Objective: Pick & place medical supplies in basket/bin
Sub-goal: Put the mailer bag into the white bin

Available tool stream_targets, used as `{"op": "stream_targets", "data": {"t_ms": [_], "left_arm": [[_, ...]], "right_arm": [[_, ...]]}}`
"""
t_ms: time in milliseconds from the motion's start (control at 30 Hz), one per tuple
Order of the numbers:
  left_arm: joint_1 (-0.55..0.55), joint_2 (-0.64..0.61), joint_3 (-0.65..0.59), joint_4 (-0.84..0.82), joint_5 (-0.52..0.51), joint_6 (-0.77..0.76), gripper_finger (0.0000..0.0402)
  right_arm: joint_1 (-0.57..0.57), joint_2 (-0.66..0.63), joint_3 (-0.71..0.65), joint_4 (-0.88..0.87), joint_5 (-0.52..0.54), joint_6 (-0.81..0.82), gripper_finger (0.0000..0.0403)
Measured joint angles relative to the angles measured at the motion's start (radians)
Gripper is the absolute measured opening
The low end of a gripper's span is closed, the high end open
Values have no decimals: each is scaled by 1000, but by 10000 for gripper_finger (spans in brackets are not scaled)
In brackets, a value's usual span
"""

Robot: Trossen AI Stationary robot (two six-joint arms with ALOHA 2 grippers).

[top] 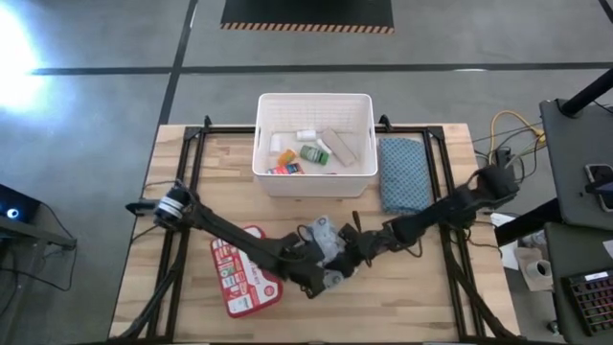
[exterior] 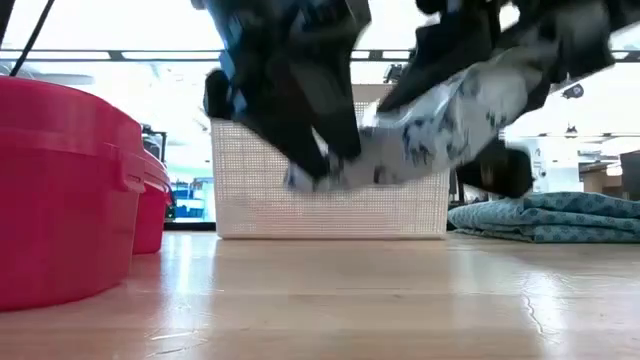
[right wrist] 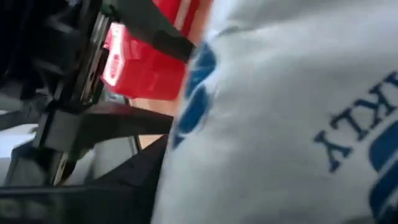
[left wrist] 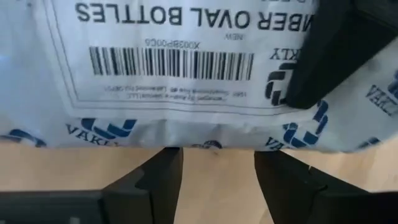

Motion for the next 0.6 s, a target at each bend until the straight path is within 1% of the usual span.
{"op": "stream_targets", "data": {"t_ms": [67, 100, 233, 300, 367, 400, 433, 500, 567, 600], "left_arm": [[-3, -39, 0, -14, -40, 27, 180], [-2, -62, 0, -25, -57, 34, 180], [-18, -198, 0, -57, -176, 37, 180], [-41, -278, 2, -59, -247, 13, 180], [-76, -354, 1, -74, -349, -19, 180], [-92, -397, 1, -85, -409, -35, 180], [-117, -436, 0, -122, -462, -60, 180], [-144, -501, -3, -183, -540, -113, 180], [-177, -553, -10, -260, -558, -162, 180], [-190, -572, -15, -308, -557, -188, 180]], "right_arm": [[-1, -54, 31, -93, 42, -24, 175], [-1, -90, 44, -142, 62, -40, 166], [-1, -247, 128, -332, 203, -130, 166], [-7, -326, 195, -428, 308, -201, 166], [-34, -396, 275, -528, 424, -299, 166], [-69, -422, 321, -597, 471, -341, 166], [-116, -435, 368, -644, 488, -377, 166], [-243, -441, 463, -718, 476, -463, 166], [-377, -408, 566, -776, 447, -593, 168], [-447, -385, 628, -801, 412, -637, 180]]}}
